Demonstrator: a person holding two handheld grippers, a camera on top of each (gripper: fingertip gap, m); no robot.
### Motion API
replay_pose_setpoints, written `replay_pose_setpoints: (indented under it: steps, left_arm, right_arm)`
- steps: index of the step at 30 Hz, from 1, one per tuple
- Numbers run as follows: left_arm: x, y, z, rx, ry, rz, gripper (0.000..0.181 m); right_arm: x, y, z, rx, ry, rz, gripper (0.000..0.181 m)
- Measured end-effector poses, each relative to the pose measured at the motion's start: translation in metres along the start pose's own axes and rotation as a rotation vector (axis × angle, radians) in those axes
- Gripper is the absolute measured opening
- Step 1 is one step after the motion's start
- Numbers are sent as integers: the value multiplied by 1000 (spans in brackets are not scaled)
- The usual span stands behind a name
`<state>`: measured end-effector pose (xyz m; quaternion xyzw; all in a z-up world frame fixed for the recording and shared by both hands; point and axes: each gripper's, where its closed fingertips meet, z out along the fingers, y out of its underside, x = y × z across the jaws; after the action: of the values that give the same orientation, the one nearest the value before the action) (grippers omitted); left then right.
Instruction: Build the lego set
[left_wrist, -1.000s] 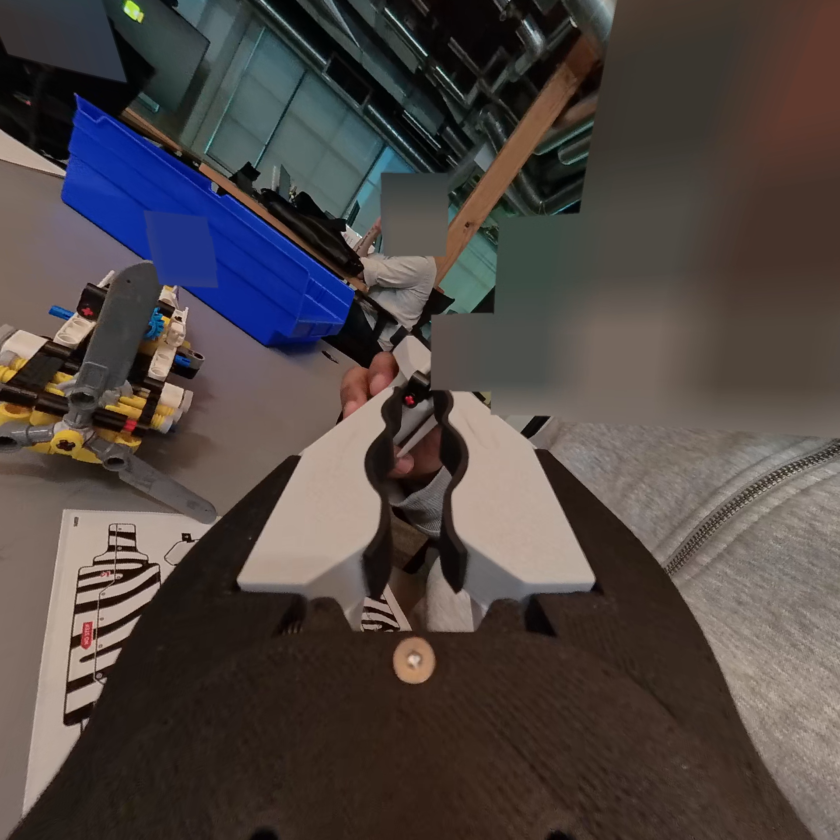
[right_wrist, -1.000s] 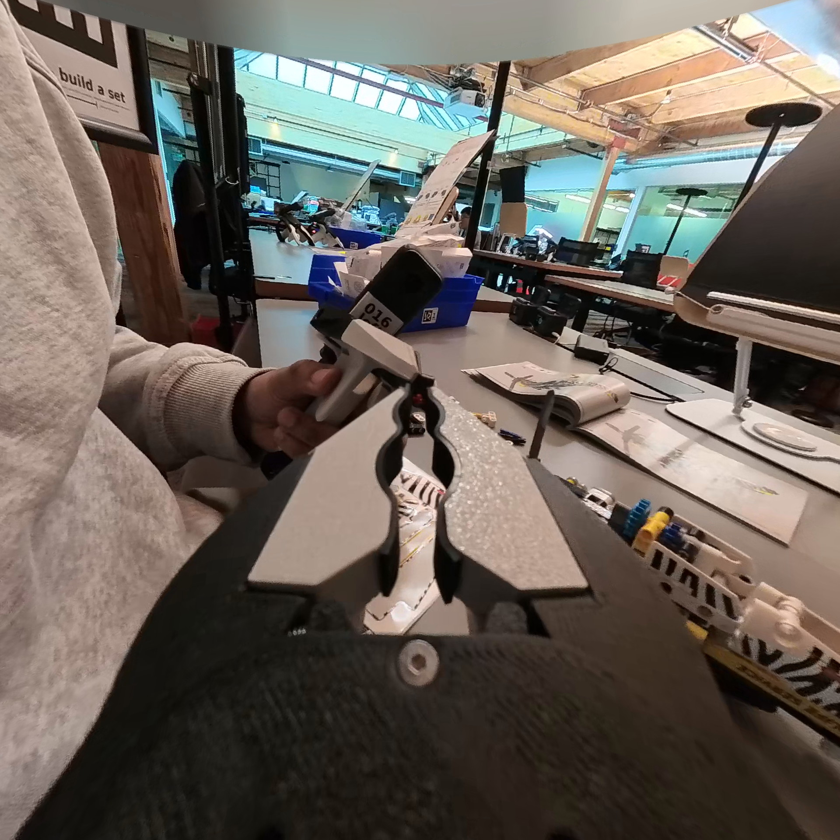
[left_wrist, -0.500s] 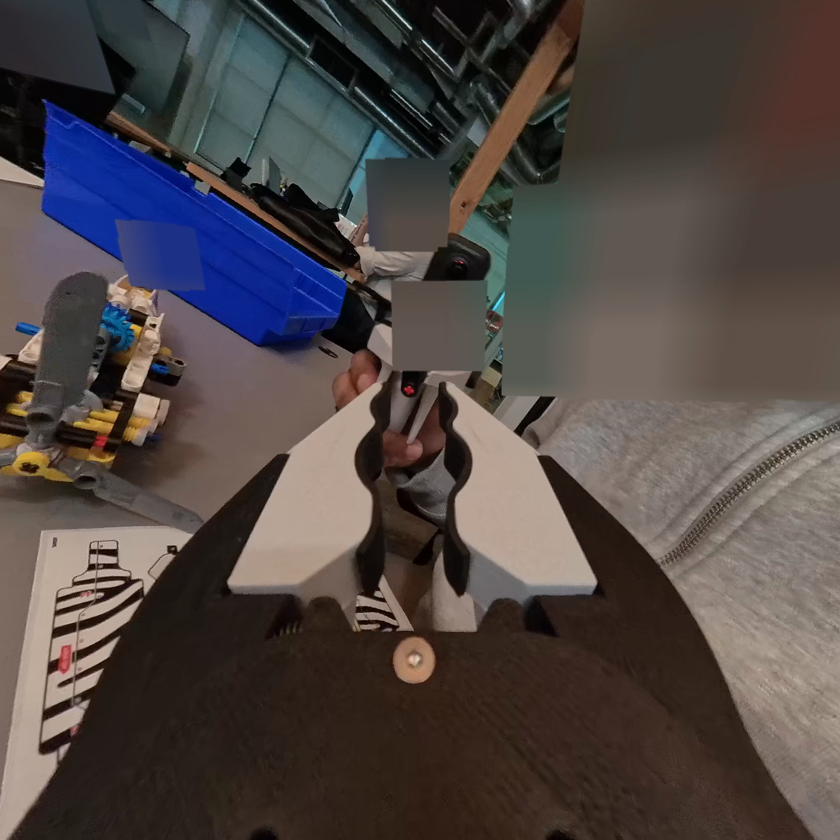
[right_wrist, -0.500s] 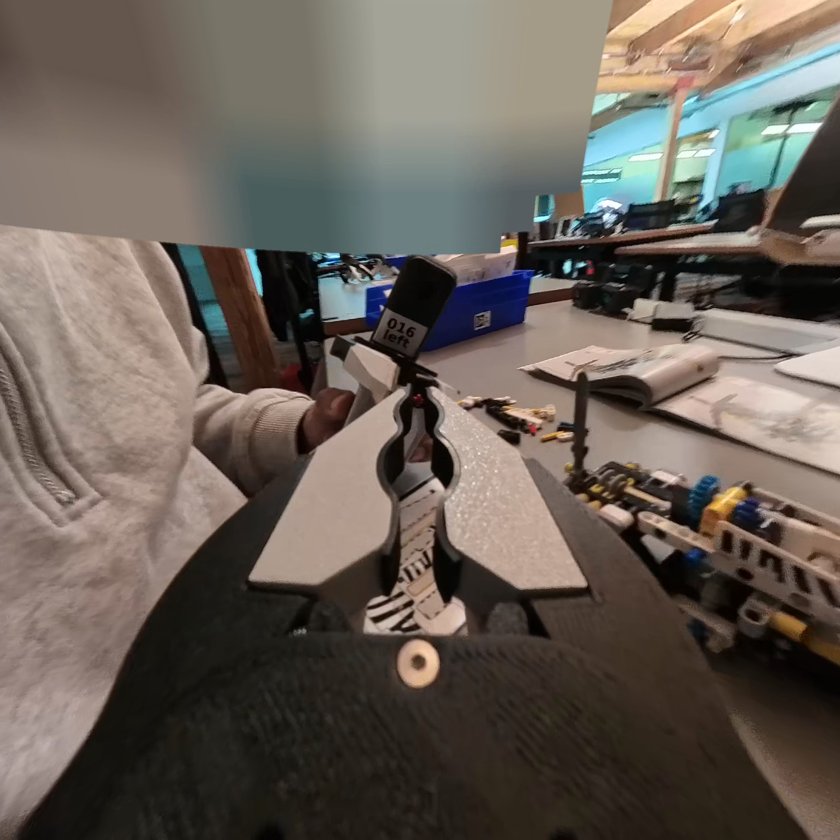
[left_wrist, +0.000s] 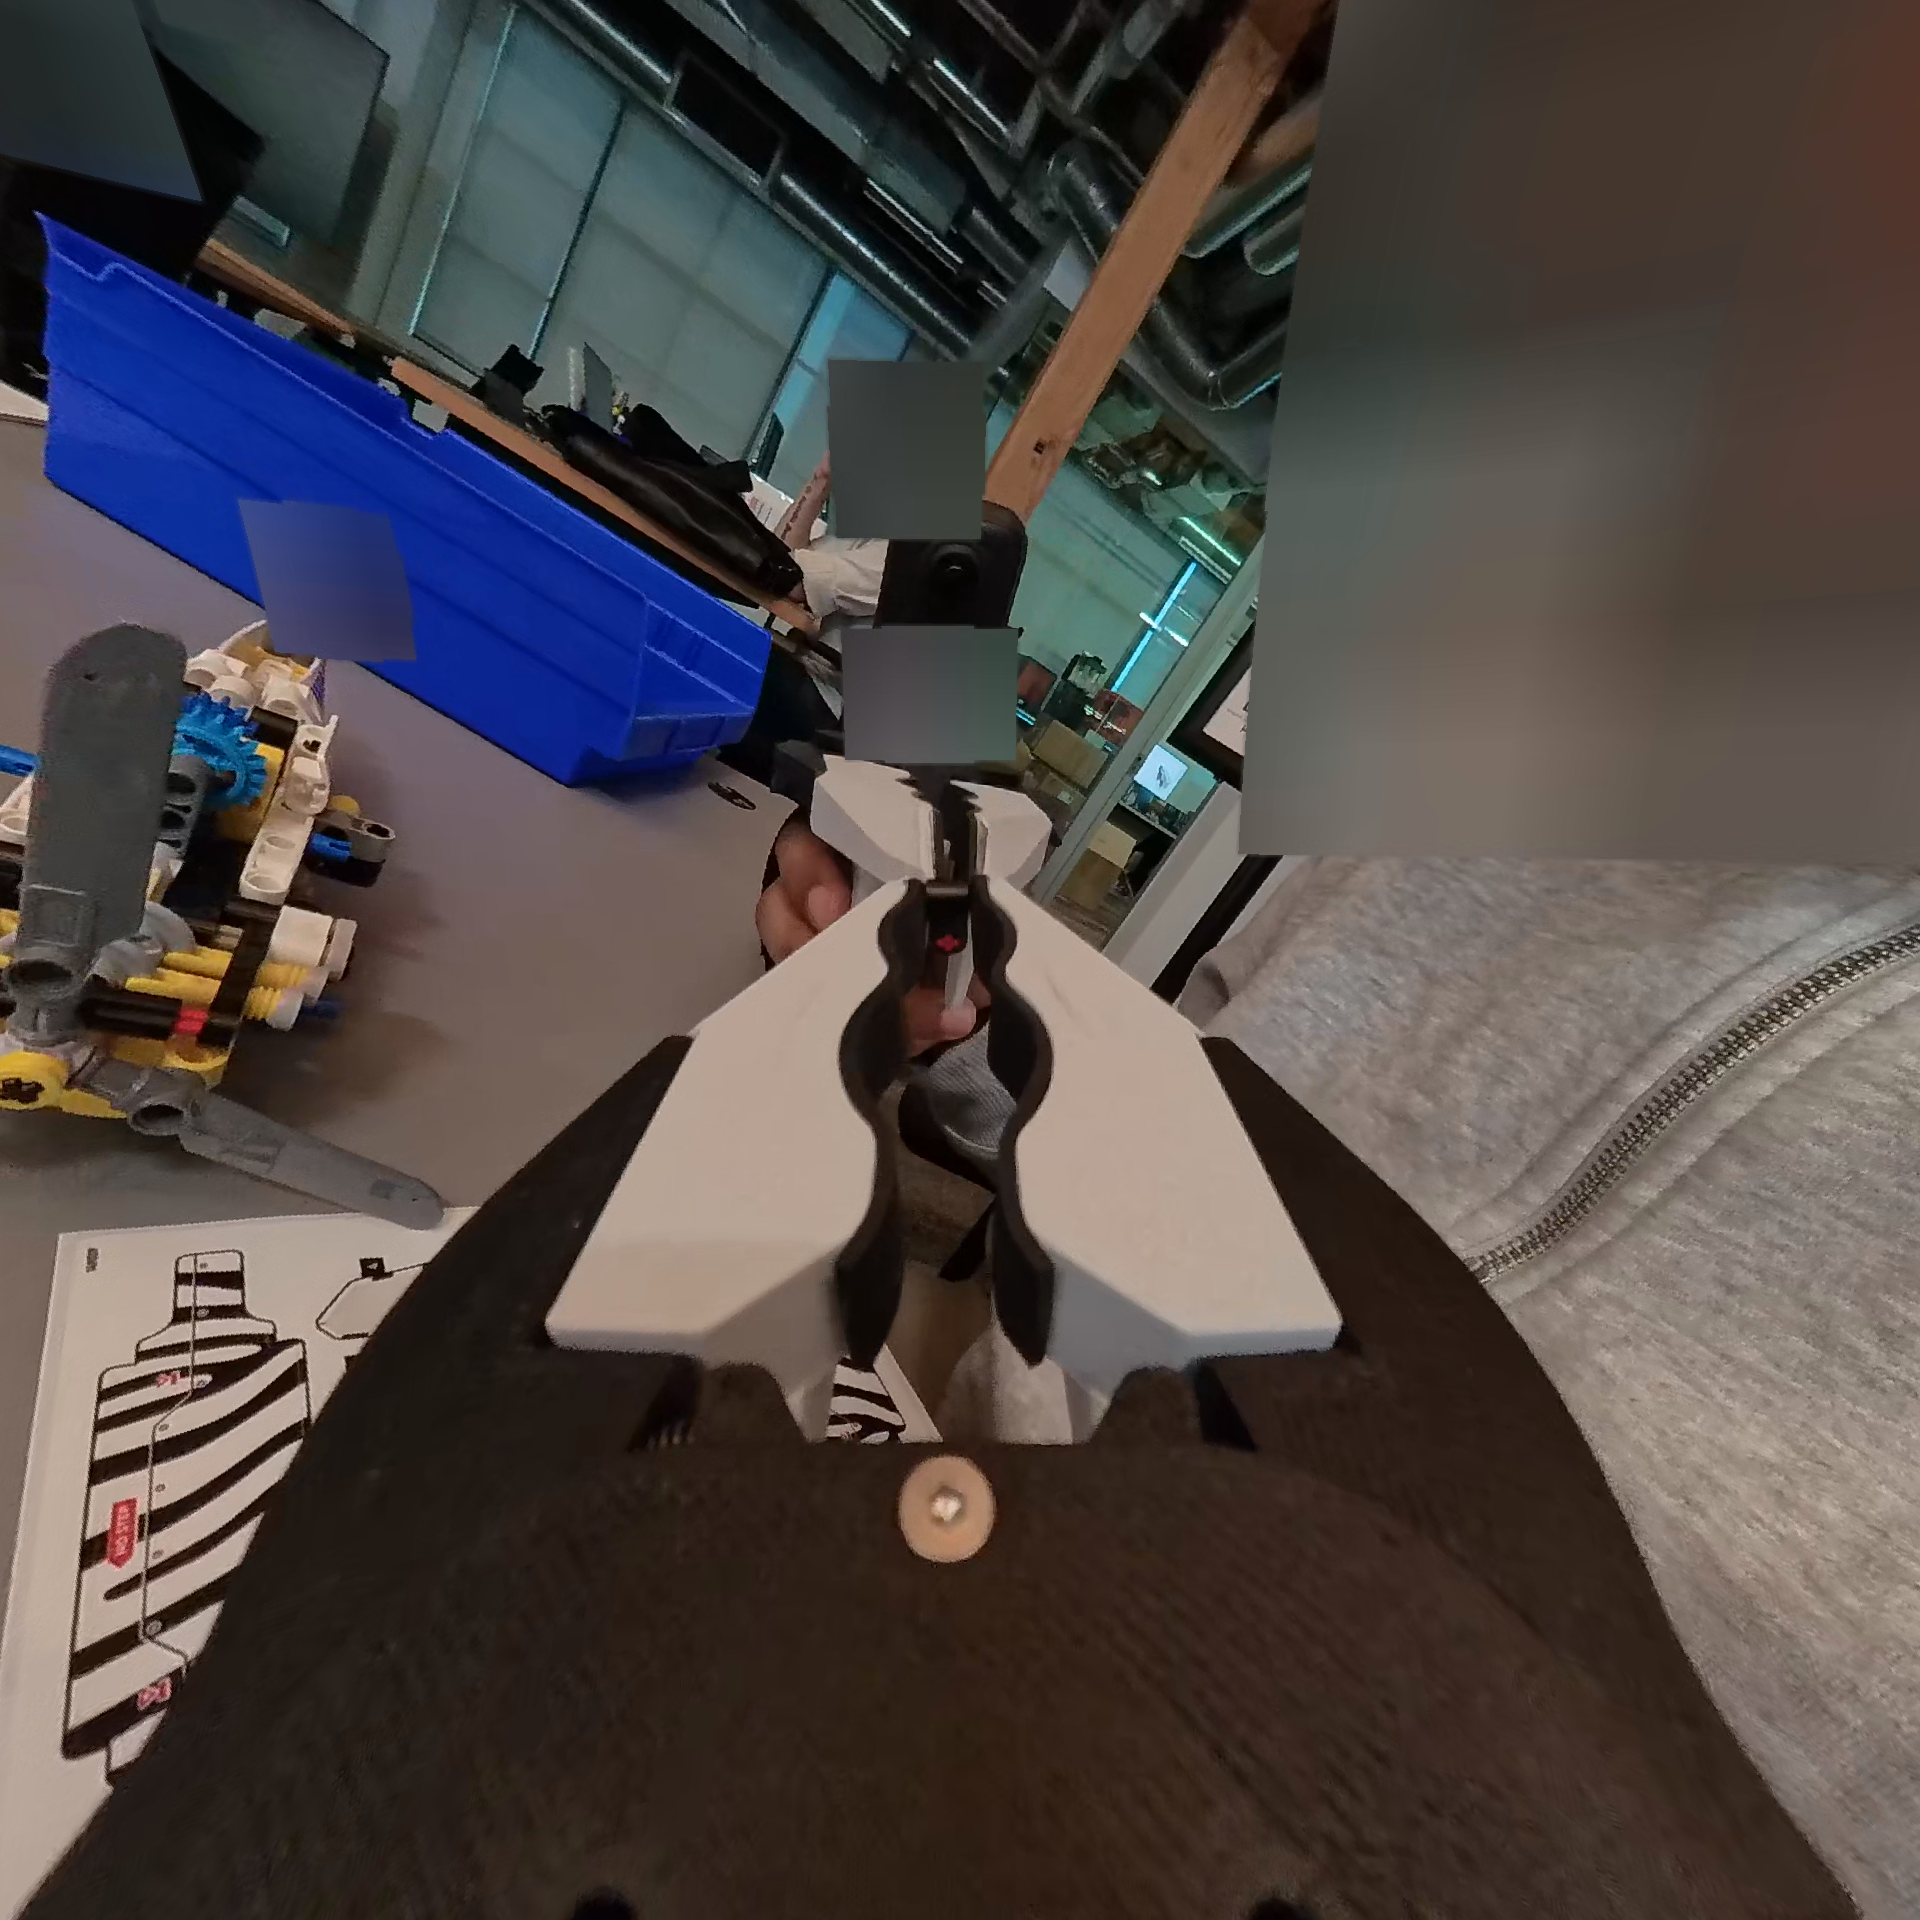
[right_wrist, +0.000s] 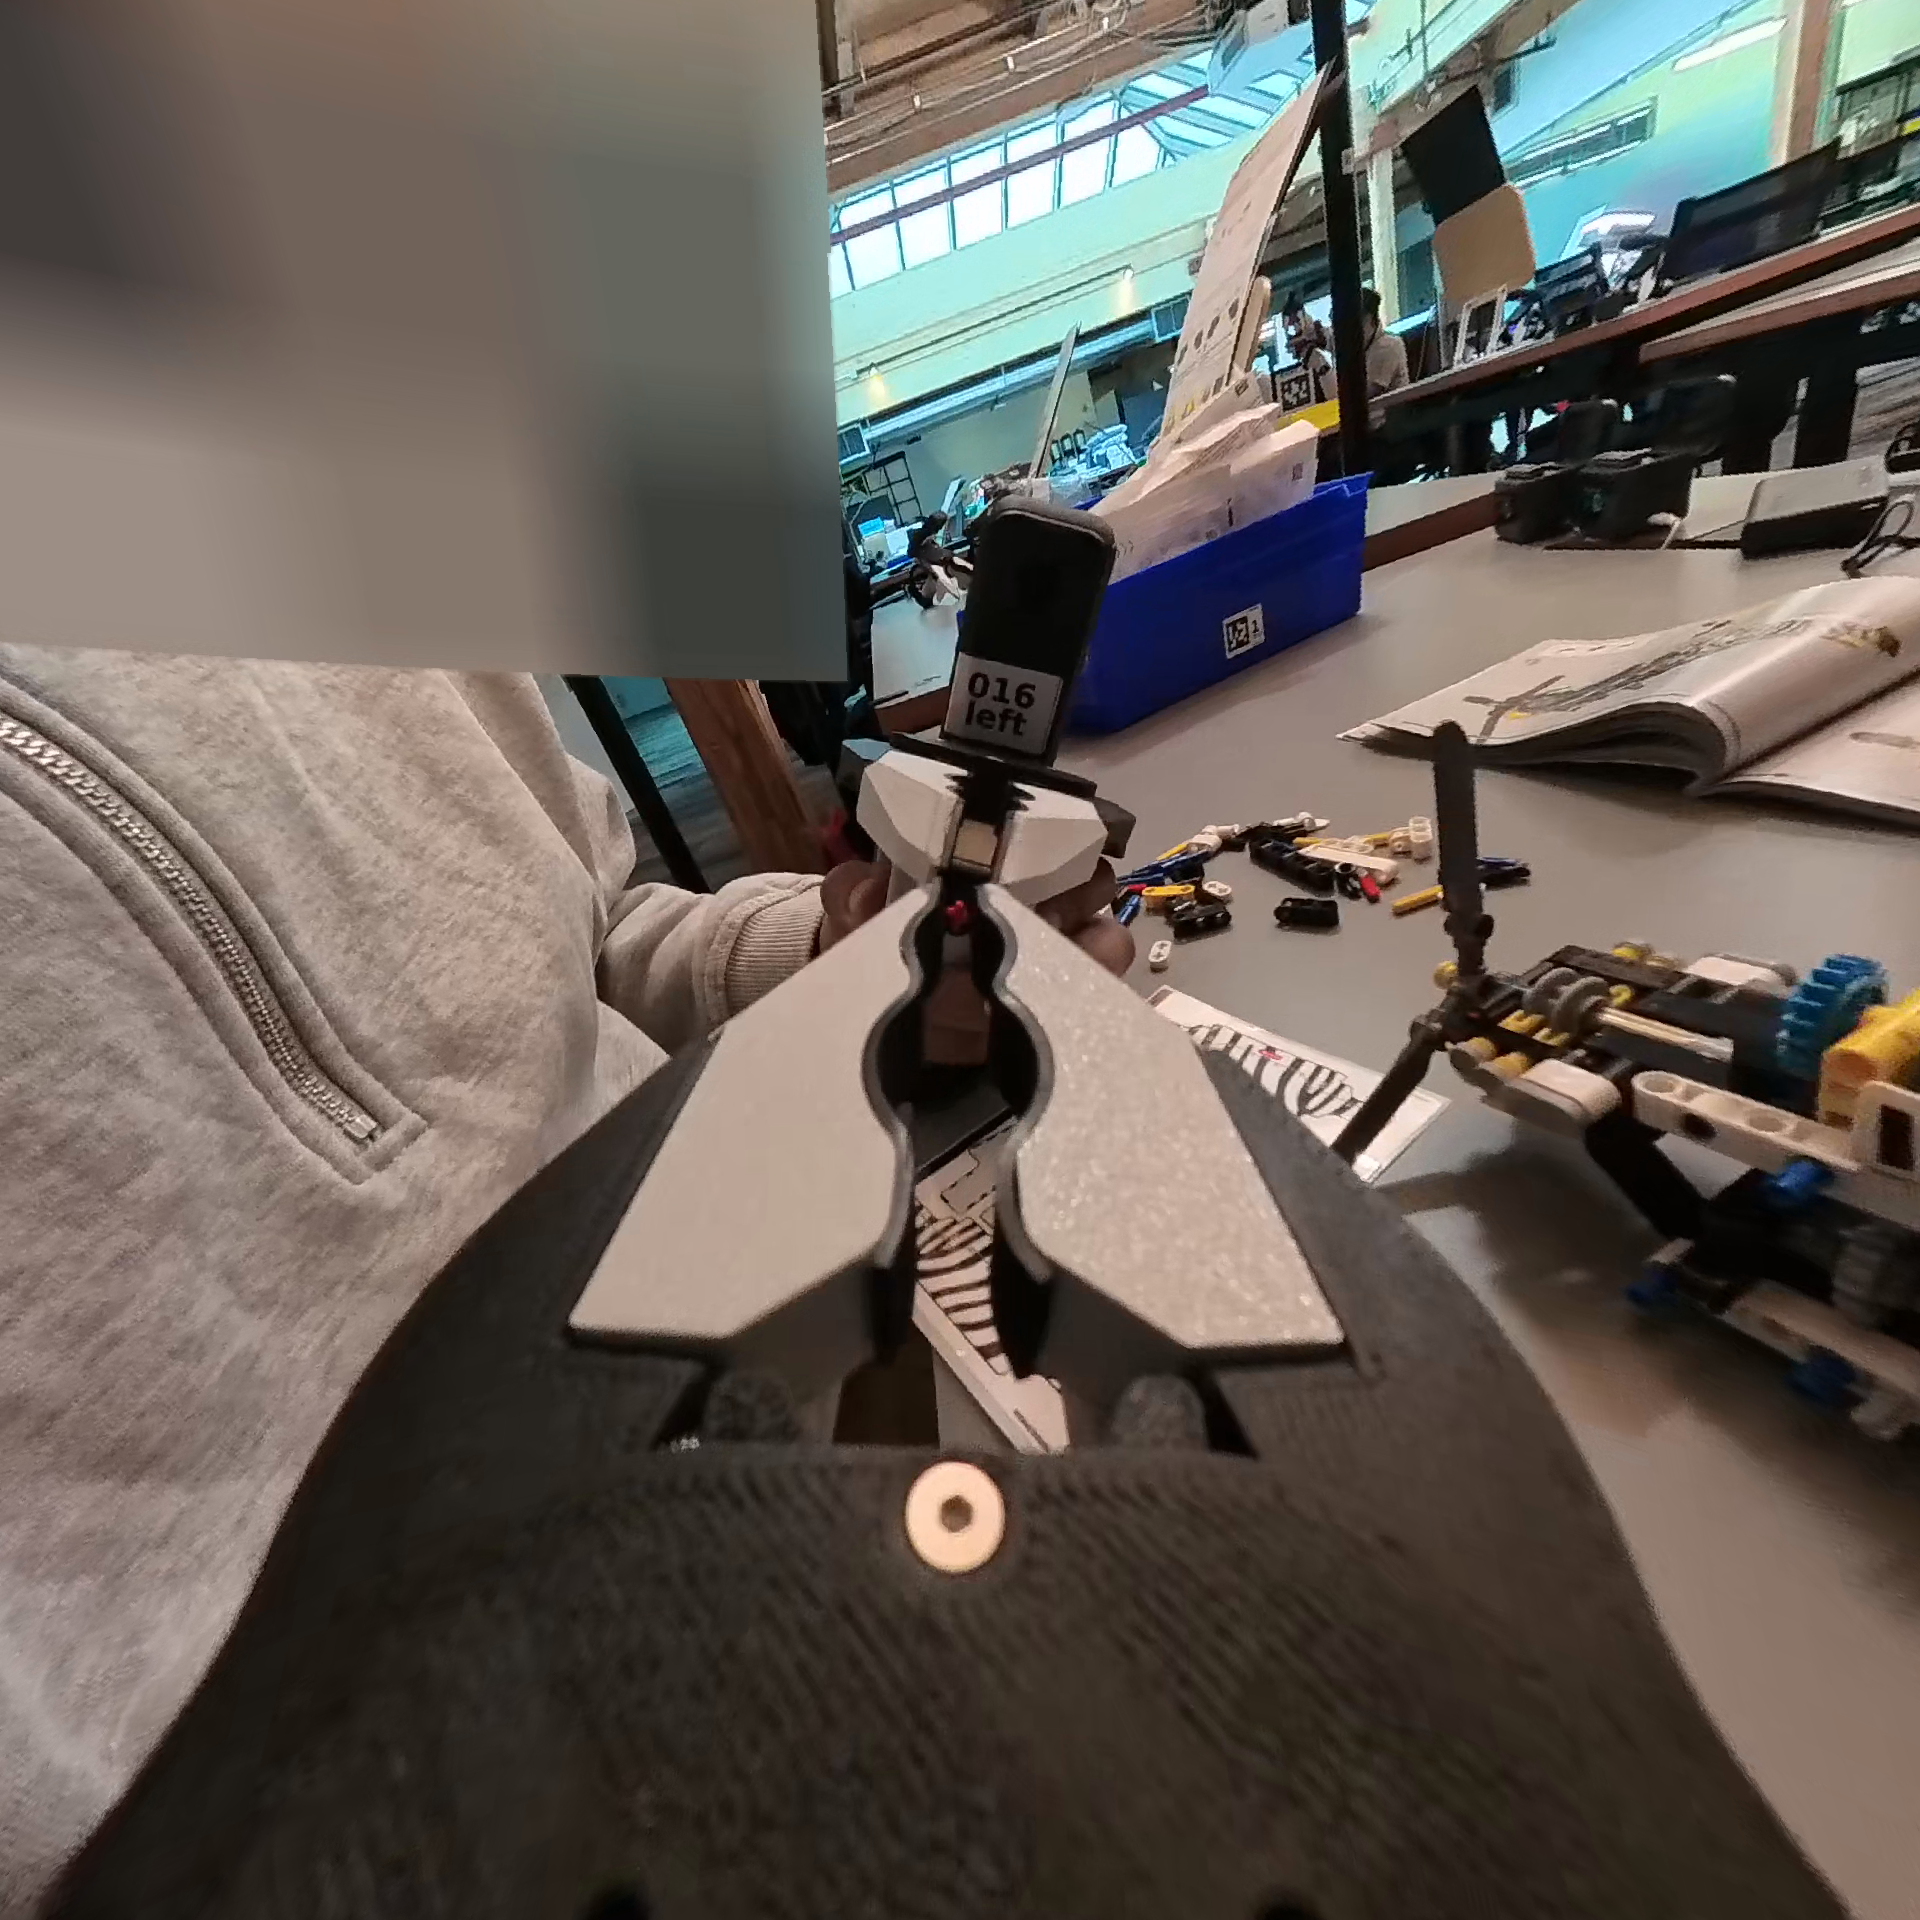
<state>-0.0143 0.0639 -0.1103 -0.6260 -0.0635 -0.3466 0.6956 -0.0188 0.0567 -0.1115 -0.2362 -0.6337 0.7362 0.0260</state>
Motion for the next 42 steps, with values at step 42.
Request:
replay_pose_setpoints:
  steps: [42]
  left_arm:
    - [-130,-6,25,-487,-872,487,5]
  right_arm:
    - [82,-34,-68,130,496,-142,14]
